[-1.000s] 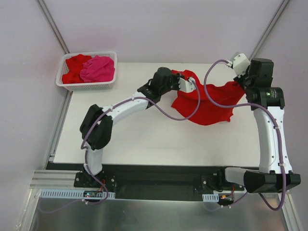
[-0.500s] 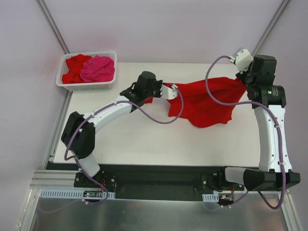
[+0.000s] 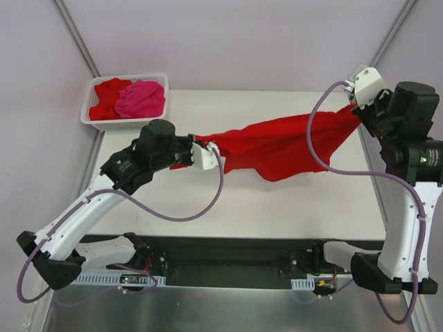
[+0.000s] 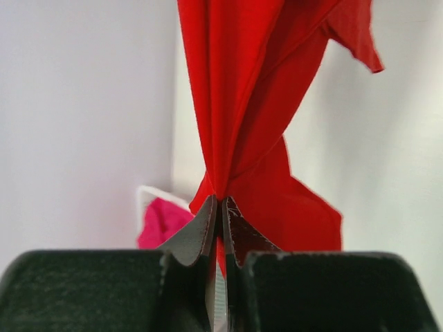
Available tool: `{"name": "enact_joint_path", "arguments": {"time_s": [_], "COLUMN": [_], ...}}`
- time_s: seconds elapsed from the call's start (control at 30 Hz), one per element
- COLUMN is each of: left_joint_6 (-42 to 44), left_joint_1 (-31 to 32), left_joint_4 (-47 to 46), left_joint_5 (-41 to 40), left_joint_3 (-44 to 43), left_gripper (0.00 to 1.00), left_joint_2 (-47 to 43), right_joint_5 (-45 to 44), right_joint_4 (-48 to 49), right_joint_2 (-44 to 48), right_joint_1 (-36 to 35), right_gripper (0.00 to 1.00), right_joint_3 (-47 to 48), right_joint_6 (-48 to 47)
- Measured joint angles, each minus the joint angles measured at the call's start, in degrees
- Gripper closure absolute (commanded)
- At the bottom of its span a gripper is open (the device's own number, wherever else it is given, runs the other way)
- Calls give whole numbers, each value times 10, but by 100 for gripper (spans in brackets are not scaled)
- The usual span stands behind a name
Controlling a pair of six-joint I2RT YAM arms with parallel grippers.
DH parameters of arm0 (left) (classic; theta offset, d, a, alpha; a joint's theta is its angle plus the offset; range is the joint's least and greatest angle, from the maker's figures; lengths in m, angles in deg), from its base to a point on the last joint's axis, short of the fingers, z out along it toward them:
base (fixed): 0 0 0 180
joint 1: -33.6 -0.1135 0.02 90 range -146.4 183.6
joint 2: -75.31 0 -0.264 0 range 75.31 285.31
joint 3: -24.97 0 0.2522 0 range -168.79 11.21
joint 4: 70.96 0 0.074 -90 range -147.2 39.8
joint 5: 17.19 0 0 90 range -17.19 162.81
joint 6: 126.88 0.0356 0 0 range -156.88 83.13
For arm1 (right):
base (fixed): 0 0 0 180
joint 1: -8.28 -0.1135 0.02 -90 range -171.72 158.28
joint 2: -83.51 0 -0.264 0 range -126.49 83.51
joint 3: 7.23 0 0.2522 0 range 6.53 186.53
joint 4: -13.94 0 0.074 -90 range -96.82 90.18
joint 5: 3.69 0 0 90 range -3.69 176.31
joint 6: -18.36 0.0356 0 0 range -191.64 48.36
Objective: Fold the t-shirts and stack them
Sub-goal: Flatten out the tshirt
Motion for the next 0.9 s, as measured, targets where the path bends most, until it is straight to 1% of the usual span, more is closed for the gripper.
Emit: {"name": "enact_joint_path", "arguments": {"time_s": [0.07,0.13,0.27,0.37,0.43,0.5,0.6,0.63,0.67,0.77,0.83,0.9], "left_joint_6": [-27,-62,-129,-166,-180,-192,-199,-198,-196,-163,-123,-81], "left_joint_1": [23,58,120,132,133,133,133,133,134,130,99,42], "left_joint_4": [58,120,236,312,338,354,360,351,346,304,260,221], "left_joint_5": [0,-4,-9,-17,-24,-25,-24,-24,-24,-24,-16,-6], "left_joint_3": [0,-2,-30,-90,-126,-146,-121,-86,-57,71,139,159], "left_gripper": [100,100,100,100,100,100,100,100,100,100,100,100], "left_joint_2": [-25,-46,-72,-76,-76,-82,-99,-112,-118,-136,-123,-85], "right_joint_5": [24,56,111,126,132,136,139,141,142,150,148,136], "right_joint_4": [-49,-115,-212,-230,-235,-232,-231,-218,-218,-188,-164,-132], "right_joint_2": [14,31,47,50,53,63,89,103,106,92,54,-3], "right_joint_1": [-2,-5,-8,-8,-8,-9,-9,-9,-9,-10,-13,-21], "right_gripper": [99,99,99,99,99,99,99,99,99,99,99,99], "right_joint_3": [5,13,73,129,158,156,82,26,-9,-143,-193,-207], "right_joint_6": [5,5,-5,-19,-27,-30,-28,-27,-26,-23,-18,-12]}}
